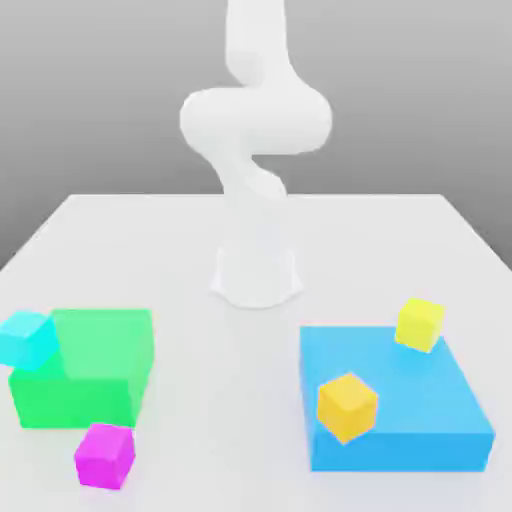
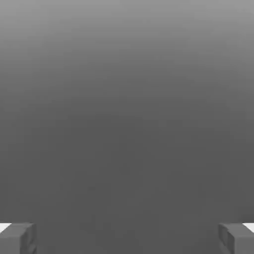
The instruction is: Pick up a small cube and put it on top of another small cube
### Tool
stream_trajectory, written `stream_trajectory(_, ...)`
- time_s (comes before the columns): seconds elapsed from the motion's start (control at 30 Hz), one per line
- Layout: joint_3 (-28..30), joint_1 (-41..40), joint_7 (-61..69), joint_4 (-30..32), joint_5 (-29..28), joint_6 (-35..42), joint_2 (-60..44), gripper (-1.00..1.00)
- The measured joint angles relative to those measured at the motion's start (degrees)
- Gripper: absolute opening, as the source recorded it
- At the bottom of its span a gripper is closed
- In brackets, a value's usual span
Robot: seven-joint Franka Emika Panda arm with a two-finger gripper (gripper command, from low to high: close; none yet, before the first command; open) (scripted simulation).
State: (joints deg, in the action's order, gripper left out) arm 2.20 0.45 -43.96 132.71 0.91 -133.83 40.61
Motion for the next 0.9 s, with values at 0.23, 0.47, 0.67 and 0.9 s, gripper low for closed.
stream_trajectory(0.23, 6.1, 0.9, 5.7, 2.6, 3.1, -5.8, -14.9, 0.00)
stream_trajectory(0.47, 10.8, 0.5, 11.8, 5.2, 6.9, -11.5, -29.4, 0.00)
stream_trajectory(0.67, 13.0, -2.4, 16.6, 7.4, 9.5, -16.4, -41.9, 0.00)
stream_trajectory(0.9, 13.6, -5.7, 20.1, 9.3, 10.3, -23.1, -55.9, 0.00)
